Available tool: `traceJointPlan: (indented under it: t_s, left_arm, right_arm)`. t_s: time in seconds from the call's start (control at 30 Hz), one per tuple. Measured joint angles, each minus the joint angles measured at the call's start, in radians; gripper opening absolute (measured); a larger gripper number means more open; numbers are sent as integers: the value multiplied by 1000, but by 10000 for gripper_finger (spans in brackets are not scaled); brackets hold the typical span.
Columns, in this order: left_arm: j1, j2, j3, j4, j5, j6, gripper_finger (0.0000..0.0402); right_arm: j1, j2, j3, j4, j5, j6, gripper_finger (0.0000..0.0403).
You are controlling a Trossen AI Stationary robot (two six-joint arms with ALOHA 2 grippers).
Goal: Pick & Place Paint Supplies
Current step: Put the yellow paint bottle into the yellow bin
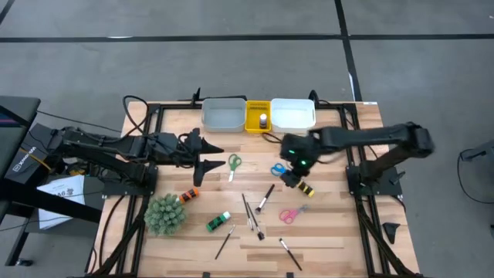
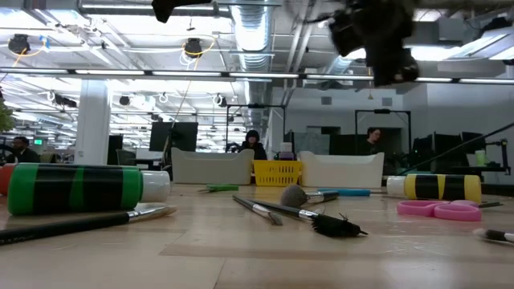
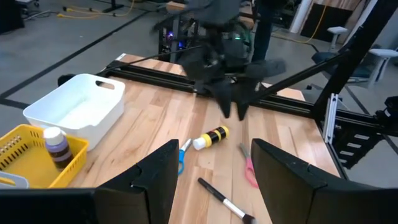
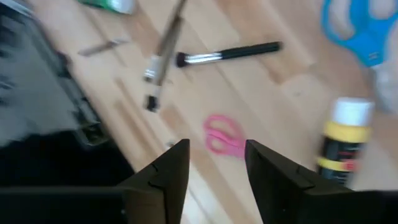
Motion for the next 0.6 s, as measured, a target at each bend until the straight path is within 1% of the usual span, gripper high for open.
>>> traceJointPlan:
  t_s: [0.07,0.17,0.23,0.3,0.43,0.6]
  left_arm:
    - [0,0,0,0,0,0,195]
    - [0,0,-7,2,-1,5,195]
    - [0,0,-18,0,-1,5,195]
    - [0,0,-24,0,-1,6,195]
    - [-11,0,-32,-2,-1,4,195]
    - [-29,0,-32,3,-1,6,195]
  right_arm:
    - [-35,121,124,-152,8,-138,142]
    - [-84,292,281,-324,73,-340,144]
    - [-111,392,367,-413,132,-429,151]
    - [-137,486,437,-497,163,-478,160]
    - [-160,602,490,-596,189,-521,180]
    - [-140,629,480,-575,188,-527,201]
